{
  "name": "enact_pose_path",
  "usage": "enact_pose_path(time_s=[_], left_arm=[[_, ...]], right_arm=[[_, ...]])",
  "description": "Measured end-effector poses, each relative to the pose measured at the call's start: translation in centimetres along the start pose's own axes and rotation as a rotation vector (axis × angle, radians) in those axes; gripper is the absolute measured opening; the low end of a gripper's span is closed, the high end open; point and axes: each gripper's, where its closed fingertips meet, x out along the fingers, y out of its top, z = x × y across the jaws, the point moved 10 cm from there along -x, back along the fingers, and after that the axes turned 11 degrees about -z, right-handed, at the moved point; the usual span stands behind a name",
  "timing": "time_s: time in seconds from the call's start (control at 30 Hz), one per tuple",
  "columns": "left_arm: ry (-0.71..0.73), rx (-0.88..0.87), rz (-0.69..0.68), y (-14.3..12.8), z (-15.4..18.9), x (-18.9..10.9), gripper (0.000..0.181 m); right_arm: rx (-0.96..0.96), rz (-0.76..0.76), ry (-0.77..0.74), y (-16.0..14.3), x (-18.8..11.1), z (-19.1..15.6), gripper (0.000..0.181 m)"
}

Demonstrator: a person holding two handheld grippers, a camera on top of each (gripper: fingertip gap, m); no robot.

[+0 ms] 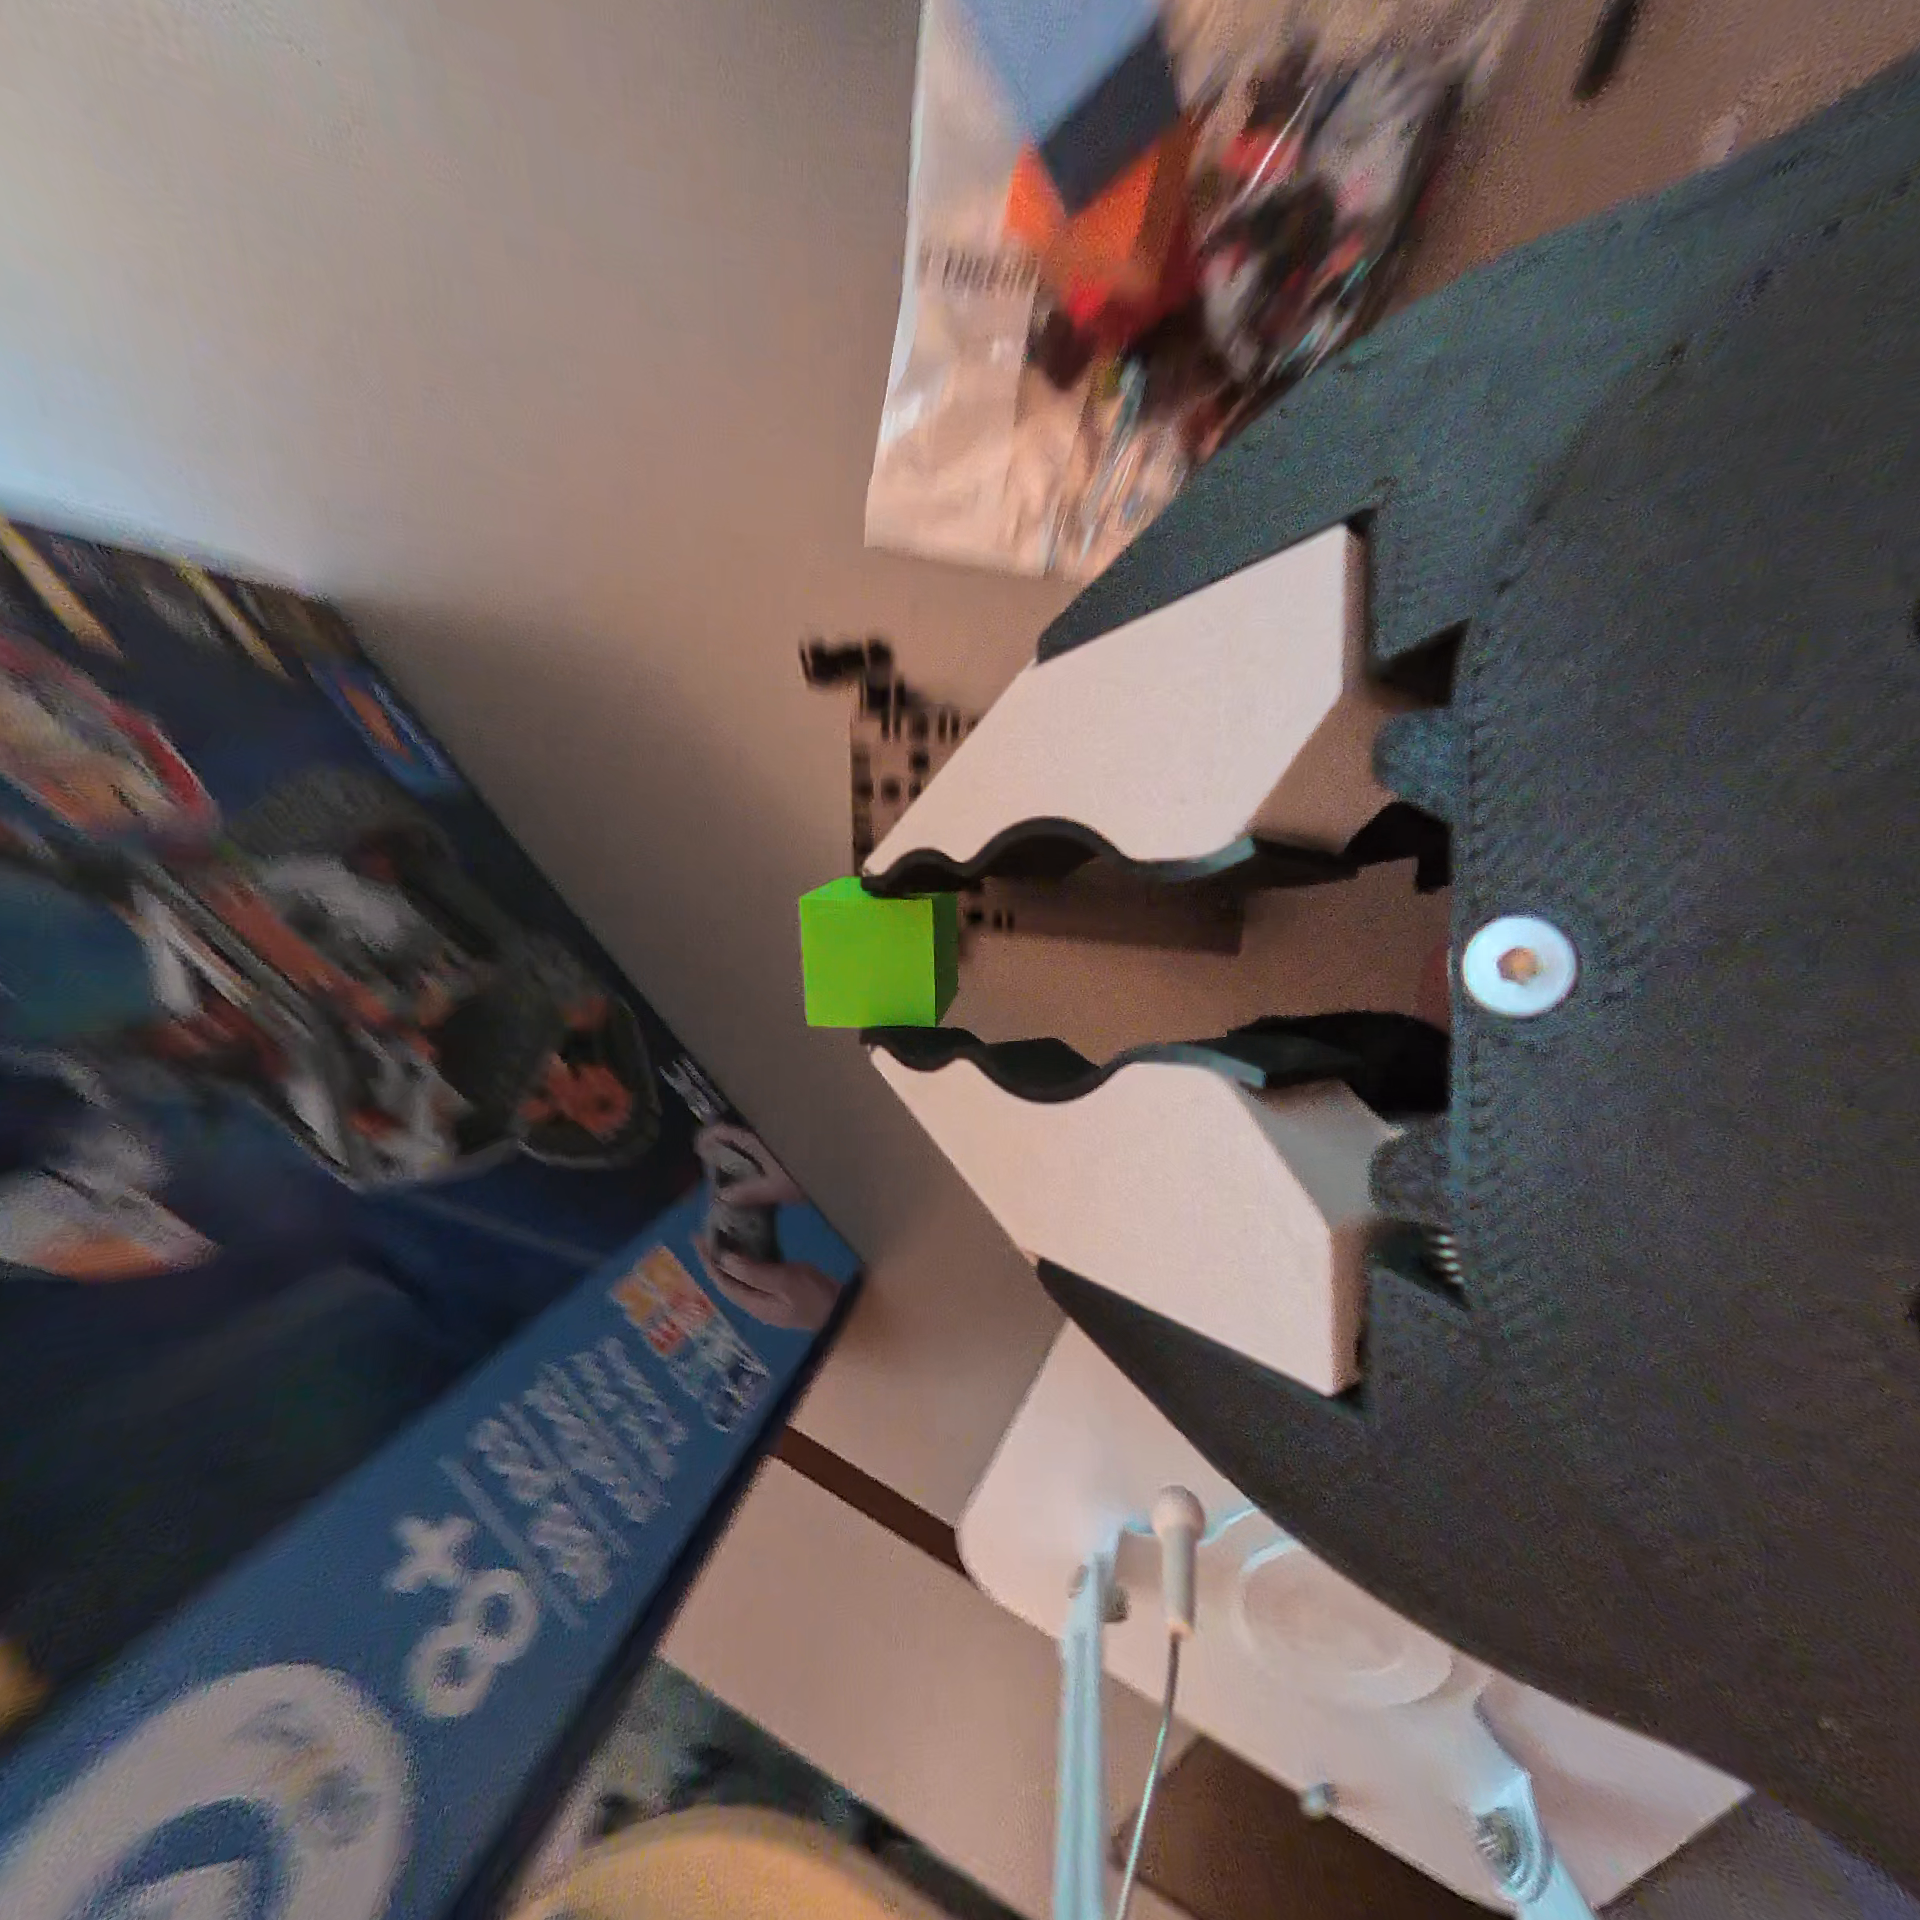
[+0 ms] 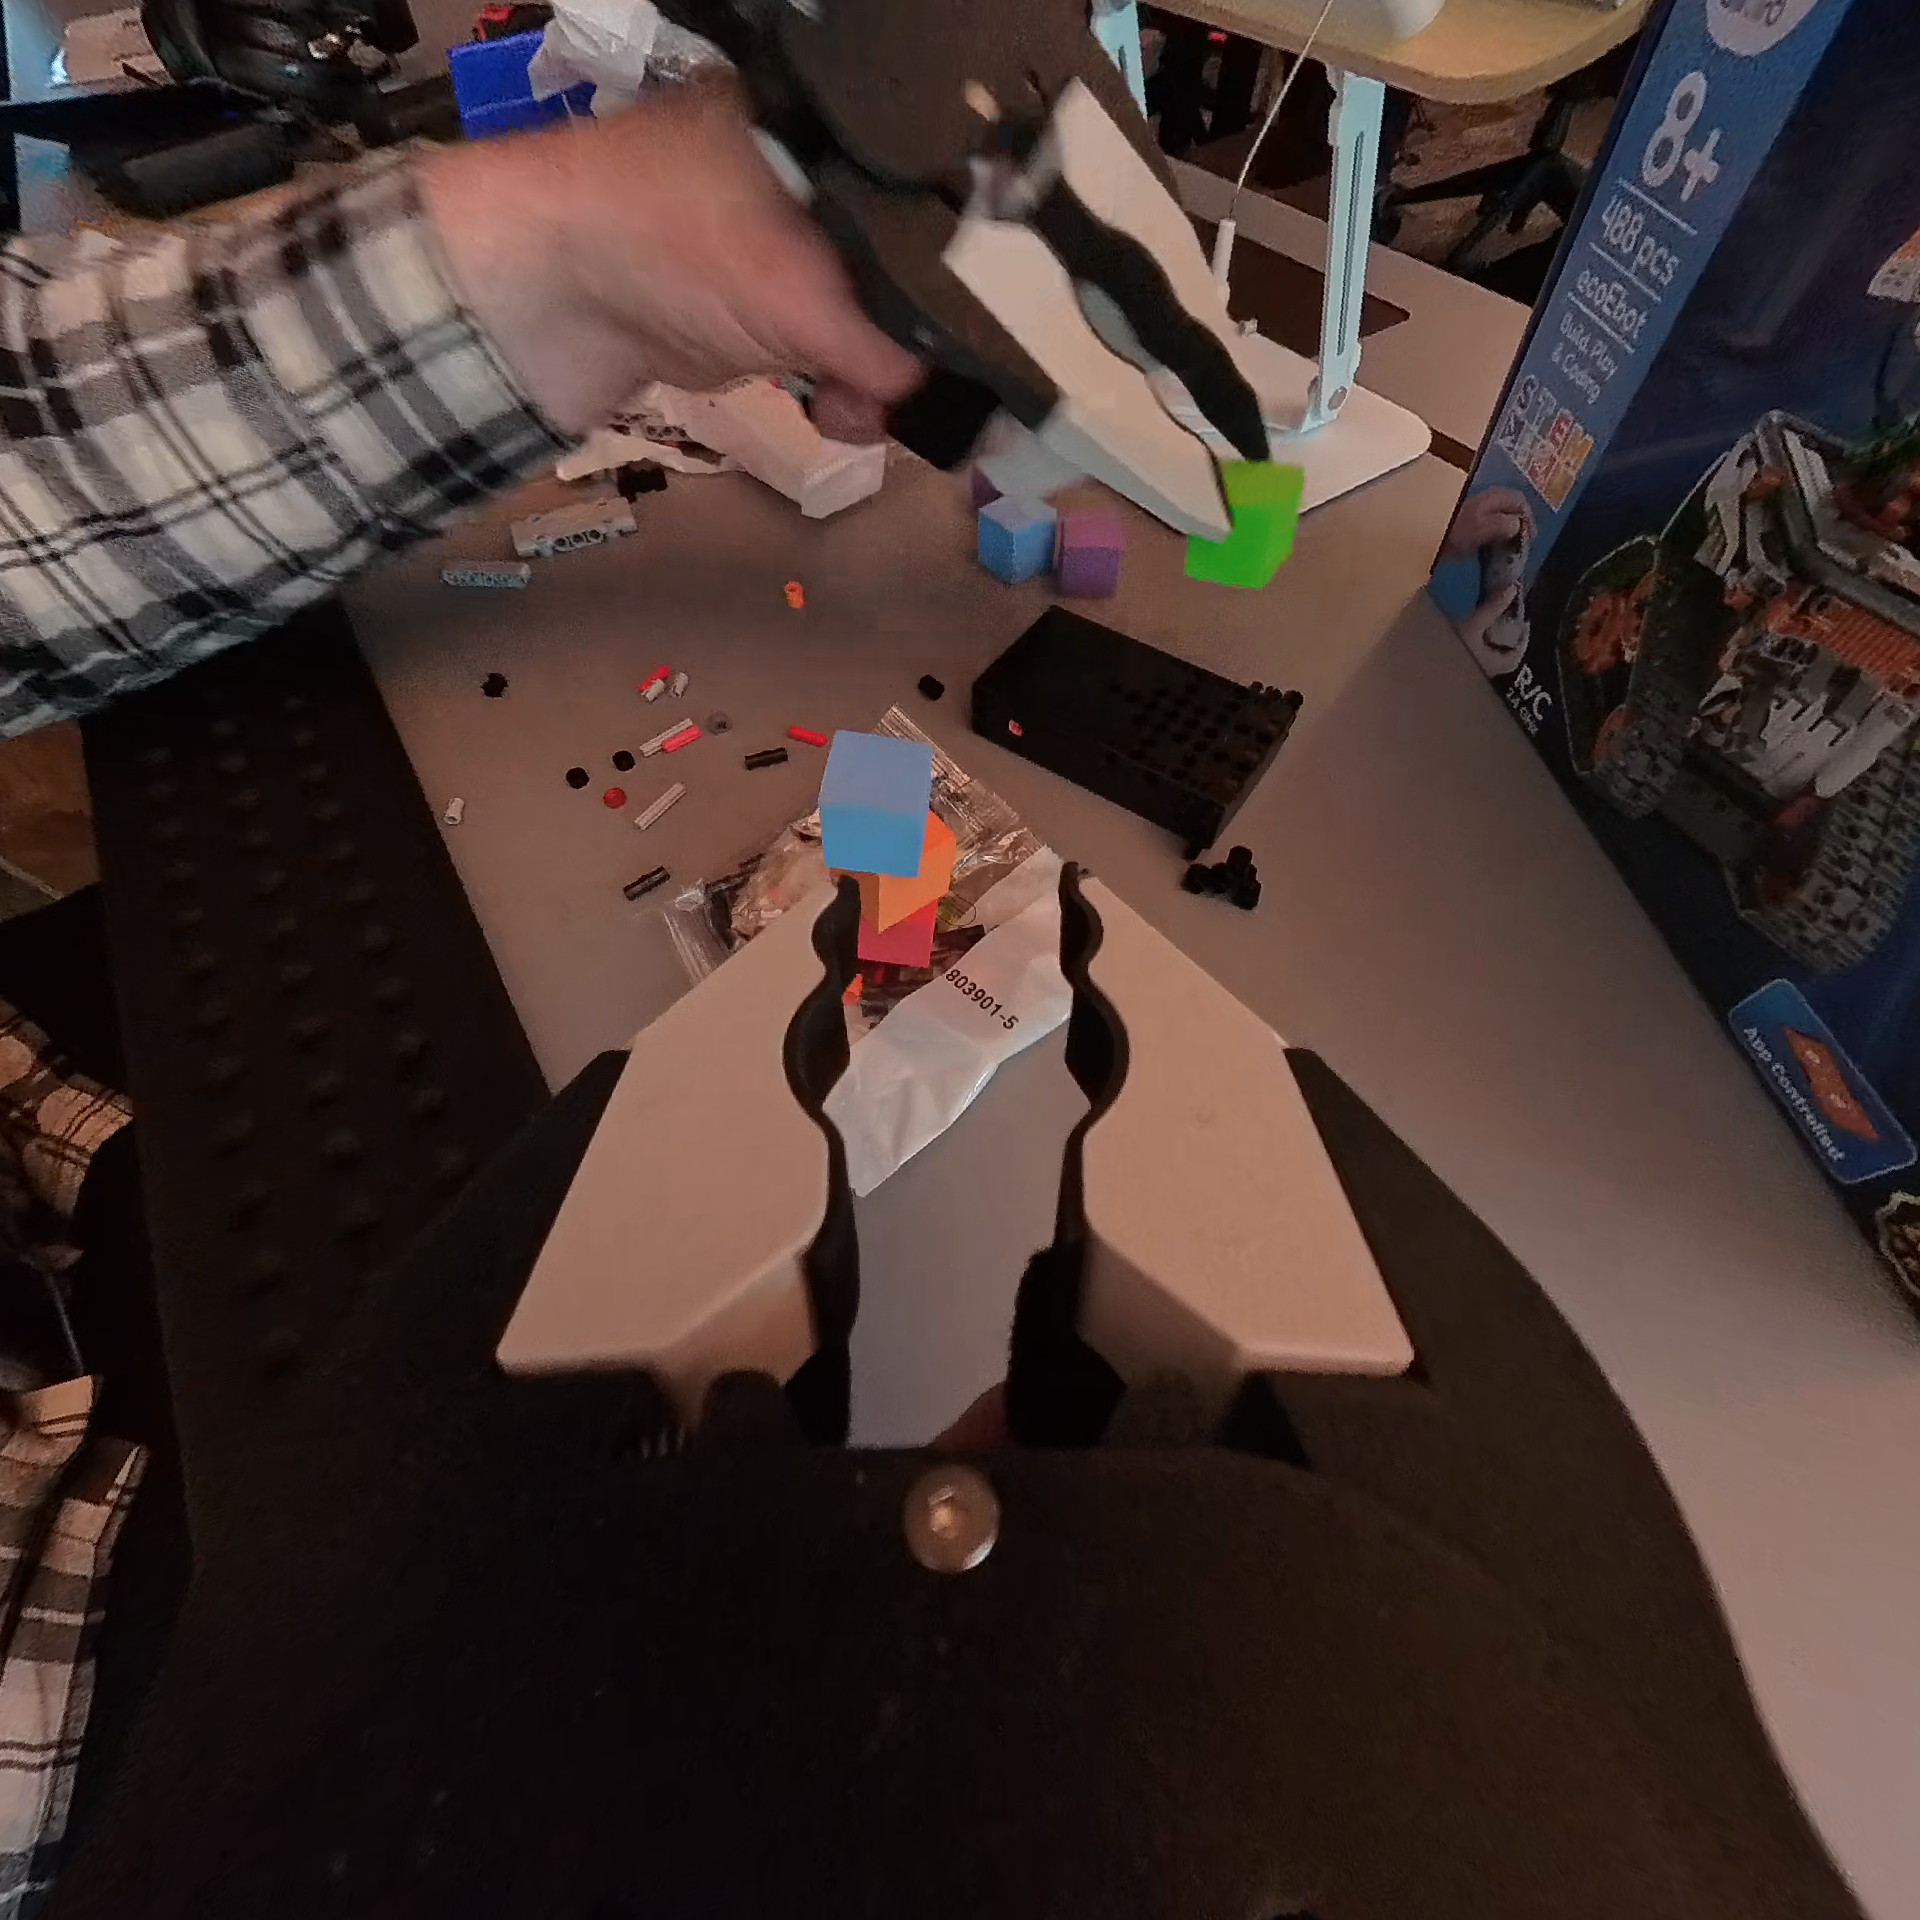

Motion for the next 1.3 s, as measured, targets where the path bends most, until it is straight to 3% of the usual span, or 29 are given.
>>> enact_pose_path(time_s=[0.13, 0.27, 0.5, 0.87, 1.3], left_arm=[[-0.103, 0.123, 0.099, 0.4, 3.5, -5.1, 0.024], [-0.23, 0.176, 0.139, 0.6, 6.7, -7.2, 0.024], [-0.276, 0.278, 0.054, -0.1, 9.6, -5.5, 0.024], [-0.344, 0.245, 0.09, 0.0, 9.6, -5.4, 0.024], [-0.317, 0.243, 0.085, -0.1, 9.3, -5.2, 0.024]], right_arm=[[0.022, 0.006, -0.003, -0.8, 0.2, 0.1, 0.038], [0.037, 0.009, 0.002, -1.2, 0.5, -0.2, 0.037], [0.04, -0.003, -0.008, -1.6, 0.5, -0.5, 0.037], [0.054, 0.005, -0.005, -2.0, 0.6, -0.3, 0.037], [0.055, 0.014, -0.001, -2.0, 0.5, -0.3, 0.037]])
